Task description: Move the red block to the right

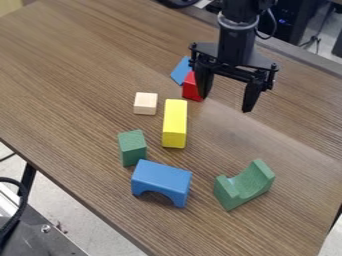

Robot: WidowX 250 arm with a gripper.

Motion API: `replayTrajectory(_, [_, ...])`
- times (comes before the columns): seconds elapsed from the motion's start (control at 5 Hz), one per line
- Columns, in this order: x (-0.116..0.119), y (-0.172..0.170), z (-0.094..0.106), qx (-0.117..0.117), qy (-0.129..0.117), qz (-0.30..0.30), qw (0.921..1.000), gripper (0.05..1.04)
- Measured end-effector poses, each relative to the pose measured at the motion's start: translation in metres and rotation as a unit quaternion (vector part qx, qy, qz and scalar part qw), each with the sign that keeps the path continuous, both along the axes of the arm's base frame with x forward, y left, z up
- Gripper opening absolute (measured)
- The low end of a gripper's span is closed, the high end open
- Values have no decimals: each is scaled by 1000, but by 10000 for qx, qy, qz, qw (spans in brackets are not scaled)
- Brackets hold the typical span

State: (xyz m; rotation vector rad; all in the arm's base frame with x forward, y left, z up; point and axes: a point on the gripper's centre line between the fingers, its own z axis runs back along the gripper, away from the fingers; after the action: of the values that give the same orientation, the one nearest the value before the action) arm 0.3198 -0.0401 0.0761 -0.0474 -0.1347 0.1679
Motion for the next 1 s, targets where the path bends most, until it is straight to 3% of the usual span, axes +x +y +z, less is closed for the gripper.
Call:
replayTrajectory(0.2, [-4,1,-10,26,175,4,9998,1000])
replayTrajectory(0.4, [5,8,-8,431,393,424,9974,1000])
replayTrajectory(0.6, [16,12,-14,685,648,575,9939,1000])
replayTrajectory(1.0, [21,24,-12,778,886,739,9903,1000])
